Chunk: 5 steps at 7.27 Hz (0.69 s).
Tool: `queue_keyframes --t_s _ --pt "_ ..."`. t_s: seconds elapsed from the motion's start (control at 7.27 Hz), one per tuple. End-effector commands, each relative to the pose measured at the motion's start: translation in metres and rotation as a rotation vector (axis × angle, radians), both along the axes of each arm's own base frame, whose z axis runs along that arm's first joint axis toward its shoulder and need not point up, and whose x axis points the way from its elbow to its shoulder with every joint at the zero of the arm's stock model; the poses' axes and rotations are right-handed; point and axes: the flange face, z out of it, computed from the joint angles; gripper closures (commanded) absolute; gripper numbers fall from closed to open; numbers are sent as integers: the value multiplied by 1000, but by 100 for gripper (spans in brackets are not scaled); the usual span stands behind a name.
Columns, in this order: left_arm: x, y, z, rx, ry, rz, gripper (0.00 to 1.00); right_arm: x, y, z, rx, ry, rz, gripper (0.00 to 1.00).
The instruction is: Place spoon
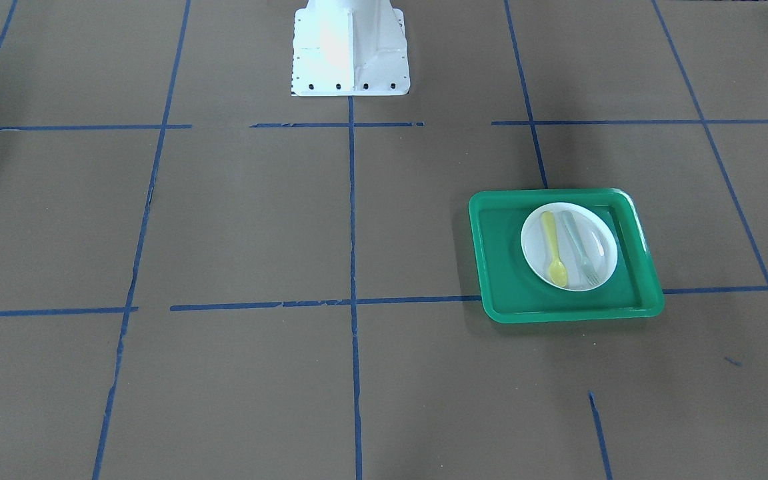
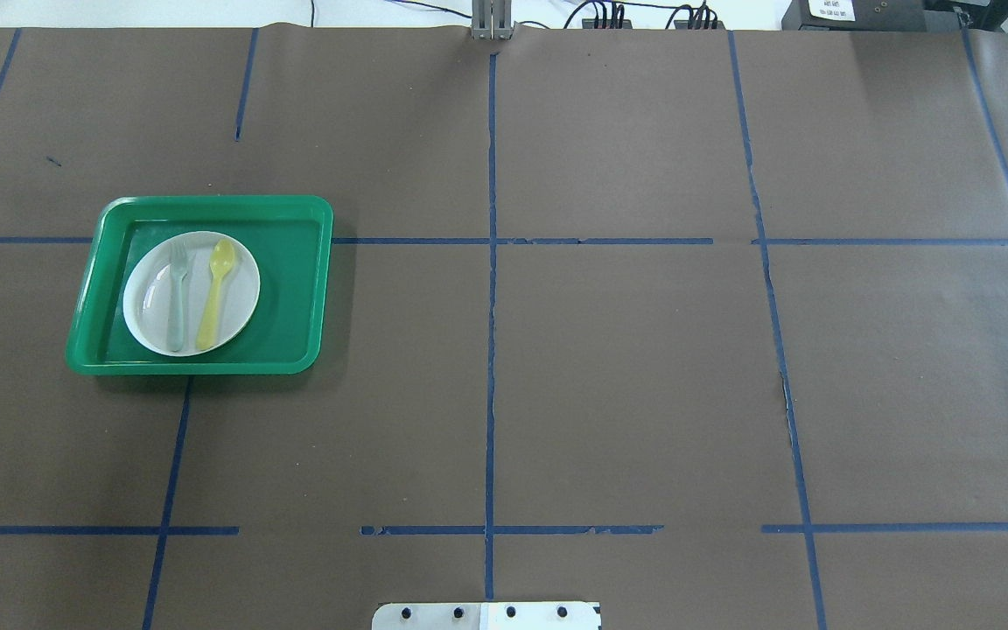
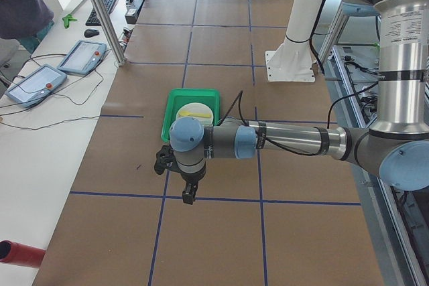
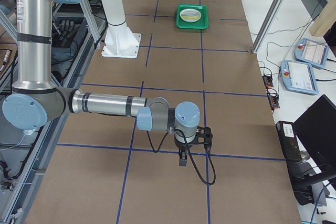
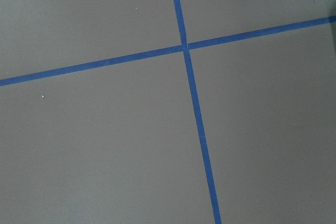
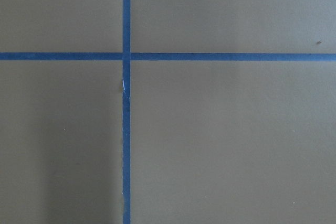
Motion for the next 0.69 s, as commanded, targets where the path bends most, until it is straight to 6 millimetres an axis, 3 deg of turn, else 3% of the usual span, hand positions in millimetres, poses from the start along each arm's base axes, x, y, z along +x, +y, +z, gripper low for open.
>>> queue_keyframes --t_s 0.0,0.14,0.28,0.41,0.55 --pt "2 -3 -8 0 0 -29 0 0 0 0 -1 0 0 0" --pt "7 -12 -22 23 2 -84 0 0 0 0 -1 0 0 0" --pt "37 -21 -32 27 11 -117 0 0 0 0 -1 0 0 0" --pt "77 -28 -46 25 38 -136 0 0 0 0 -1 0 0 0" --pt "129 -40 -74 50 88 -139 0 0 0 0 -1 0 0 0"
